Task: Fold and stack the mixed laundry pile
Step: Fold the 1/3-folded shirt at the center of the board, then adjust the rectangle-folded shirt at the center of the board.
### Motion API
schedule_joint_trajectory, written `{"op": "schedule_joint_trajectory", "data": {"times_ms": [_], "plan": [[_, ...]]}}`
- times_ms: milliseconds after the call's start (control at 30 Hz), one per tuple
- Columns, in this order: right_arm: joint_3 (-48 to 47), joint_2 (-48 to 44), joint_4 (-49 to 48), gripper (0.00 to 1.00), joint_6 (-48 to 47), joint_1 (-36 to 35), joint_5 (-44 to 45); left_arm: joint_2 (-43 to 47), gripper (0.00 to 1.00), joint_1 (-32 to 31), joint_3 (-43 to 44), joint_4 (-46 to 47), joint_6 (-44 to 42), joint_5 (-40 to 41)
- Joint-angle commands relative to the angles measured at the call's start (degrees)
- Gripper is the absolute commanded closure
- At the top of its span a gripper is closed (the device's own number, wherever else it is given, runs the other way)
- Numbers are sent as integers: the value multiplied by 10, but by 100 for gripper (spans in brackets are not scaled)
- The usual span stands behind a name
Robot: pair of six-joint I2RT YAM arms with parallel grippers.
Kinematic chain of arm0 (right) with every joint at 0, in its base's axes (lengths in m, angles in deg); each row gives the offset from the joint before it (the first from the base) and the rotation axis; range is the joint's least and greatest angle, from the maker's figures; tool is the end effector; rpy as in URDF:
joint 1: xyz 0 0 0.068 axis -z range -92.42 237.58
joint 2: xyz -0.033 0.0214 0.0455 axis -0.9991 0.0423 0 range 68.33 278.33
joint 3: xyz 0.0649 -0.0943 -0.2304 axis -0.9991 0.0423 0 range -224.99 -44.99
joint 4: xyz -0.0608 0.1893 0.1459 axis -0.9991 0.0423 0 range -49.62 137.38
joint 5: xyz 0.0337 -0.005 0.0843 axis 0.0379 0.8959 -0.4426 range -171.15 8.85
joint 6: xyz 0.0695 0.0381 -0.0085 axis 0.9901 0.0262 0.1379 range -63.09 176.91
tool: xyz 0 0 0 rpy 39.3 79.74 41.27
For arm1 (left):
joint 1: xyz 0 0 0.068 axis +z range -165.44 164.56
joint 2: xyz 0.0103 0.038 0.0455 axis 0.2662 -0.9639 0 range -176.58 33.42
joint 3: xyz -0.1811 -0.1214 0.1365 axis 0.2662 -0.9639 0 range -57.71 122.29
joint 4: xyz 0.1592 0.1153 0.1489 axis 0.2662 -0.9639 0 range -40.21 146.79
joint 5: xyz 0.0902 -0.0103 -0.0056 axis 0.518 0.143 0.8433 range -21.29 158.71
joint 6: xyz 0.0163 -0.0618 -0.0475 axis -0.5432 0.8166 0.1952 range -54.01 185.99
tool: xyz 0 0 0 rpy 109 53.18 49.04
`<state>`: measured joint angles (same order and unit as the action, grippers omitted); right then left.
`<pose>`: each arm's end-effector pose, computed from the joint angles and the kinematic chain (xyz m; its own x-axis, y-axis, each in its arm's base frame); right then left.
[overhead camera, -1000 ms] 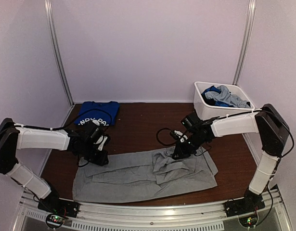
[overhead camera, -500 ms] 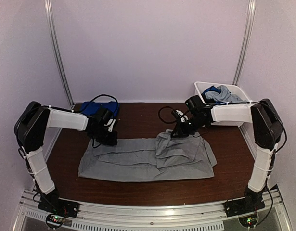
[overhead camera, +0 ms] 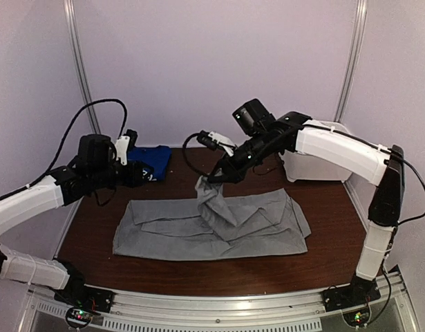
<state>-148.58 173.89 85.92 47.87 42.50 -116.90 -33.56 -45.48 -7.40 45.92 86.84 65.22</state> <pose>0.2577 0.3151 0.3088 -0.3800 -0.5617 -0.7349 -0.9246 0.2080 0.3191 0.2456 -0.1470 0.2675 -0.5685 -0.0815 -0.8186 0.3681 0.8647 -0.3418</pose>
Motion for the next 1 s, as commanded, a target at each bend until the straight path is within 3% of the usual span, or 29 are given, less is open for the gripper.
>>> {"op": "schedule_joint_trajectory", "data": {"times_ms": [0,100,200,267,433,600,967], "plan": [[-42,69,103,84,-74,-78,51,67,49,-1,-73,51,-2,-12],[-82,95,124,51,-76,-116,68,115,45,-1,-115,68,5,-15],[-67,73,99,36,-50,-103,78,151,39,-5,-154,83,11,-49],[-28,31,61,32,-25,-76,68,155,38,-22,-161,62,0,-53],[125,-75,-65,29,61,30,16,124,38,-105,-163,16,-18,-23],[263,-111,-143,32,136,119,-46,24,40,-124,-128,14,-42,-93],[353,-70,-188,36,185,210,-54,-283,43,-142,73,-27,-140,-218]]}}
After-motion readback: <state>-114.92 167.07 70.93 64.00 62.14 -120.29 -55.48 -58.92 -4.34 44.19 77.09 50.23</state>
